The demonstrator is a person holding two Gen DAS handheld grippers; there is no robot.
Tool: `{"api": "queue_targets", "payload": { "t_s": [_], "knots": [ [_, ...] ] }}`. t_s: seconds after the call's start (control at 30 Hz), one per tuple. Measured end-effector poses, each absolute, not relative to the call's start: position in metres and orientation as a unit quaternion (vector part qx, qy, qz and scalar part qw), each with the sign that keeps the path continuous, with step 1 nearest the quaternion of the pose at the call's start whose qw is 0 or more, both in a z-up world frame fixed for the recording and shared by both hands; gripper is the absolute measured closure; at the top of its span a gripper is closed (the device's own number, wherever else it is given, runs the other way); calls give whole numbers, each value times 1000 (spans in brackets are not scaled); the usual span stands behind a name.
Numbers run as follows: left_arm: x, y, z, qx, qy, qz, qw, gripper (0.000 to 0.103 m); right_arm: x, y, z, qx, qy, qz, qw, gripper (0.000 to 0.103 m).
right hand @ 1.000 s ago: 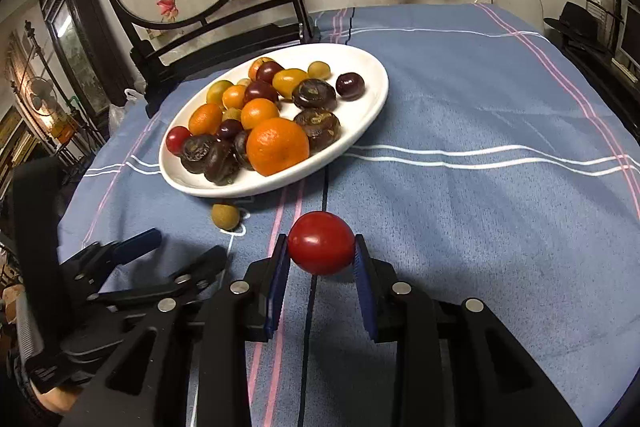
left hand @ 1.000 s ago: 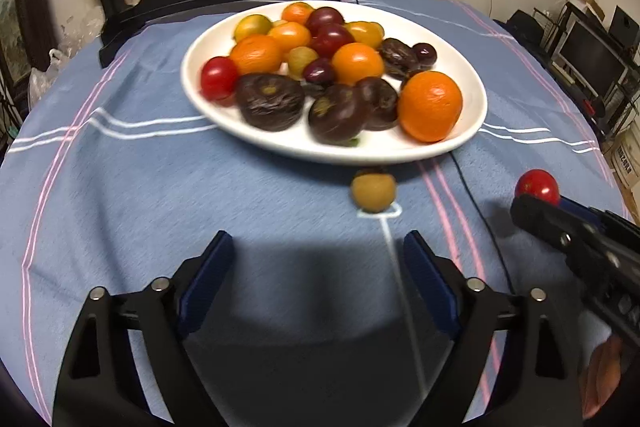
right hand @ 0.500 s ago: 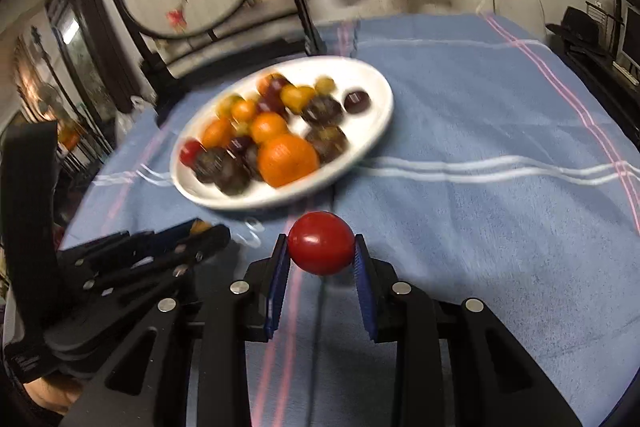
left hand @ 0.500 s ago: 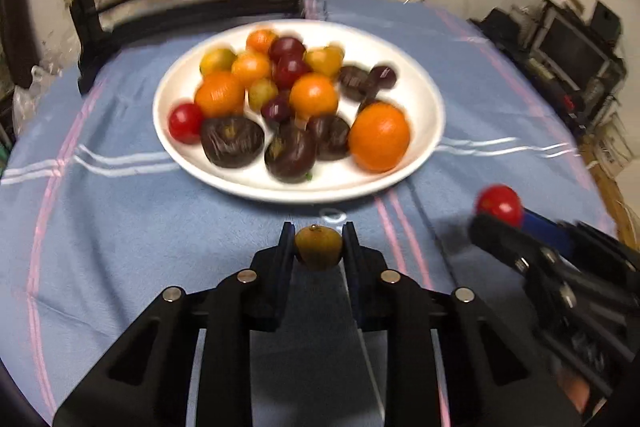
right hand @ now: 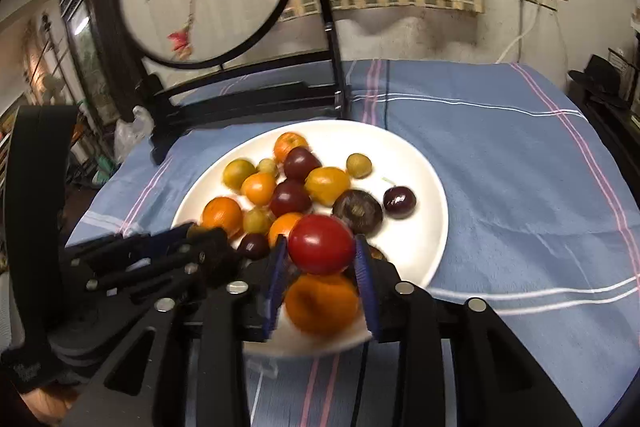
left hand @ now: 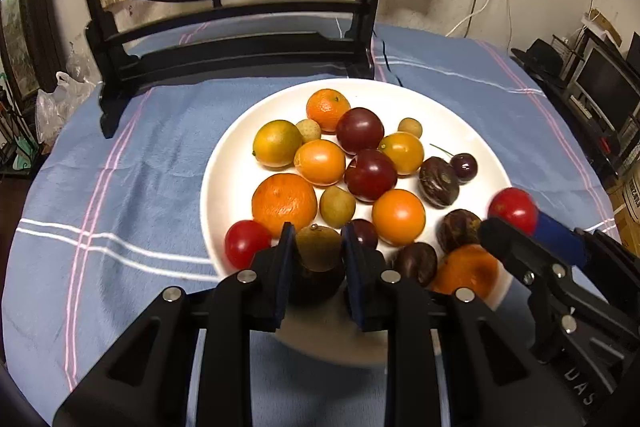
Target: Organize fruits
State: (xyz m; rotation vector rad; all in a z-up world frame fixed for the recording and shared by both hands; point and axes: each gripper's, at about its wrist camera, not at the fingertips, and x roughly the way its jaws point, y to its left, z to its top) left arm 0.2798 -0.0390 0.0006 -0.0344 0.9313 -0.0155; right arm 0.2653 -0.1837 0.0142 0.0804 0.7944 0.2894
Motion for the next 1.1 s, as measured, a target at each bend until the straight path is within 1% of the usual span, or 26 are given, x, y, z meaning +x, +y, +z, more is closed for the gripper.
{"api": "queue_targets", "payload": {
  "t_s": [0.03, 0.07, 0.13, 0.2, 0.3, 0.37, 0.4, 0.47, 0.67, 0.8, 0.83, 0.9, 0.97, 1.03, 1.1],
  "knots": [
    [281, -39, 0, -14, 450, 5, 893, 64, 267, -186, 14, 46, 385, 132, 913, 53],
    [279, -37, 1, -16, 449, 13, 893, 46, 267, -188, 14, 52, 382, 129, 914, 52],
    [273, -34, 4, -21, 437, 20, 899, 31, 263, -192, 15, 64, 381, 134, 913, 50],
    [265, -32, 8, -17, 428, 24, 903, 28, 255, -195, 17, 64, 380, 135, 913, 49],
    [254, -32, 9, -17, 433, 25, 901, 26, 238, -197, 20, 56, 377, 133, 915, 41],
    [242, -32, 11, -17, 431, 29, 902, 17, 228, -198, 20, 52, 379, 132, 914, 33],
    [238, -31, 12, -13, 428, 34, 903, 15, 221, -199, 19, 50, 382, 128, 914, 27],
    [222, -32, 15, -2, 419, 41, 907, 5, 211, -201, 18, 49, 387, 126, 912, 26],
    [182, -28, 20, -15, 398, 30, 917, 5, 175, -203, 16, 31, 383, 123, 915, 26],
    [167, -26, 19, -29, 408, 17, 912, 5, 157, -207, 16, 34, 384, 124, 914, 25],
    [164, -26, 19, -26, 409, 16, 912, 5, 153, -208, 16, 33, 385, 122, 914, 20],
    [157, -28, 18, -15, 407, 16, 913, 5, 148, -211, 15, 33, 387, 115, 914, 14],
    [149, -30, 15, -2, 409, 21, 913, 5, 145, -214, 12, 32, 394, 110, 912, 13],
    [143, -29, 12, 0, 408, 25, 913, 5, 143, -216, 9, 31, 400, 106, 910, 7],
    [137, -27, 9, 2, 410, 24, 912, 5, 141, -216, 3, 22, 411, 98, 906, 7]
  ]
}}
